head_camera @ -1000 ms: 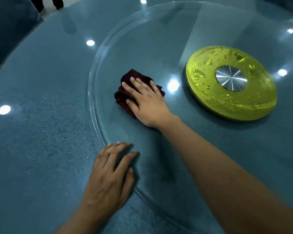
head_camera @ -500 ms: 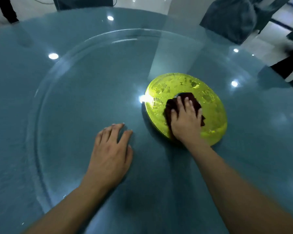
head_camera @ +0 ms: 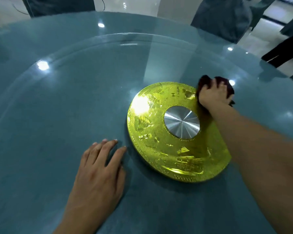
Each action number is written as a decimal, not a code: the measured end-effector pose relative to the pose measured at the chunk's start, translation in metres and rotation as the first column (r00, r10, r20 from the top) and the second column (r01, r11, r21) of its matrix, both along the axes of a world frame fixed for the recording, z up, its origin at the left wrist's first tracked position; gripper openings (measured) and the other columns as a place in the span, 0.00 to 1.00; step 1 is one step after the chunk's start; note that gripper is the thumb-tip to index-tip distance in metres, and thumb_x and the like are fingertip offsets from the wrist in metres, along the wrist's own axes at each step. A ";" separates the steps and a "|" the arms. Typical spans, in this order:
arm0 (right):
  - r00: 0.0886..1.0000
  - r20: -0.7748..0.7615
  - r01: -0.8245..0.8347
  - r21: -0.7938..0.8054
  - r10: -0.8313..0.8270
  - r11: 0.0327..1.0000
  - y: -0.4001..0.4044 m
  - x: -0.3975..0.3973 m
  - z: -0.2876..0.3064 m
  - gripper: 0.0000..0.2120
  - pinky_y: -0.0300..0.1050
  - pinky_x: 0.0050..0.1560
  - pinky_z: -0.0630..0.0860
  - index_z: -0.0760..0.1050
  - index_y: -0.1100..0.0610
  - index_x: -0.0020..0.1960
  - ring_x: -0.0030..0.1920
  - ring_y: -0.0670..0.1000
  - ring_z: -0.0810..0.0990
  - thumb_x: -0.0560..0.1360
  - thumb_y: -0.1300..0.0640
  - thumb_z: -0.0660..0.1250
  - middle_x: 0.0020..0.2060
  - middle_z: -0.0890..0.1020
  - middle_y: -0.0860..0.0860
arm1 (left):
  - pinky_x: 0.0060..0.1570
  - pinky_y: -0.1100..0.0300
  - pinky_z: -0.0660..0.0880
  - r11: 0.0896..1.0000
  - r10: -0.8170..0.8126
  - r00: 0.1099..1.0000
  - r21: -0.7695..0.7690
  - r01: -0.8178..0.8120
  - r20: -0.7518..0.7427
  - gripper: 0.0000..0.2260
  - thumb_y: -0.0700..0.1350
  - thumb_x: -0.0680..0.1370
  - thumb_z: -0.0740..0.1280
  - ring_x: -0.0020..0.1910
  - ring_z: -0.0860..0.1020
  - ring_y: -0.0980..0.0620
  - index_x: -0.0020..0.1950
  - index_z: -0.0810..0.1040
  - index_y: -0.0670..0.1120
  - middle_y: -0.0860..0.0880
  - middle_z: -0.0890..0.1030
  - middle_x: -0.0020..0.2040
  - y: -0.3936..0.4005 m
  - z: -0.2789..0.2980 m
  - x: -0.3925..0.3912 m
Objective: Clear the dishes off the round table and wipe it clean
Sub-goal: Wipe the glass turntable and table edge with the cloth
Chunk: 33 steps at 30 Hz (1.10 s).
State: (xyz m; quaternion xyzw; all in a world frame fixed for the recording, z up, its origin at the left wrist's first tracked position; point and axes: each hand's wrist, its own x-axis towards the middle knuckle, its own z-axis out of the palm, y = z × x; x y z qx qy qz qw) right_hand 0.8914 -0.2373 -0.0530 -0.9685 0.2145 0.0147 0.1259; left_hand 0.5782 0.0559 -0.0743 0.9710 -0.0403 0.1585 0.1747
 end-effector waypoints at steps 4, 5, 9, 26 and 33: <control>0.973 0.103 -0.201 -0.060 0.206 0.978 0.057 -0.016 -0.007 0.28 0.63 0.78 0.43 0.55 0.51 0.81 0.80 0.54 0.51 0.83 0.44 0.49 0.81 0.54 0.56 | 0.69 0.42 0.67 1.000 -0.007 1.000 -0.012 0.007 0.005 0.18 0.46 0.79 0.59 0.65 0.75 0.37 0.63 0.82 0.43 0.41 0.78 0.65 -0.001 -0.001 0.003; 0.903 0.175 -0.379 -0.101 0.392 0.920 0.092 -0.034 -0.010 0.27 0.63 0.78 0.47 0.59 0.52 0.79 0.79 0.54 0.55 0.83 0.44 0.50 0.79 0.59 0.56 | 0.69 0.40 0.68 1.000 -0.007 1.000 -0.017 0.007 0.001 0.18 0.46 0.79 0.58 0.65 0.75 0.36 0.63 0.82 0.43 0.41 0.79 0.65 -0.002 0.000 0.003; 0.543 0.176 -0.818 -0.106 0.821 0.565 0.198 -0.123 -0.022 0.26 0.59 0.78 0.46 0.60 0.45 0.79 0.79 0.50 0.56 0.82 0.42 0.52 0.79 0.60 0.51 | 0.68 0.40 0.69 1.000 -0.015 1.000 -0.013 0.015 -0.026 0.18 0.45 0.78 0.58 0.65 0.76 0.38 0.63 0.81 0.44 0.43 0.79 0.64 -0.001 0.004 0.000; 0.493 0.196 -0.823 -0.210 0.848 0.528 0.179 -0.173 -0.022 0.25 0.61 0.76 0.53 0.66 0.46 0.76 0.78 0.53 0.61 0.80 0.44 0.57 0.77 0.66 0.51 | 0.68 0.44 0.69 0.994 0.035 0.999 -0.108 -0.034 0.008 0.16 0.41 0.77 0.57 0.58 0.76 0.37 0.59 0.79 0.39 0.40 0.77 0.60 -0.008 0.007 -0.008; 0.922 0.110 -0.361 -0.102 0.372 0.927 -0.003 -0.145 -0.008 0.27 0.61 0.79 0.42 0.52 0.44 0.81 0.81 0.52 0.51 0.83 0.43 0.50 0.81 0.53 0.52 | 0.58 0.47 0.71 0.981 0.106 0.994 -0.165 -0.103 0.008 0.10 0.39 0.76 0.58 0.52 0.74 0.37 0.52 0.76 0.39 0.39 0.74 0.53 -0.019 0.010 -0.015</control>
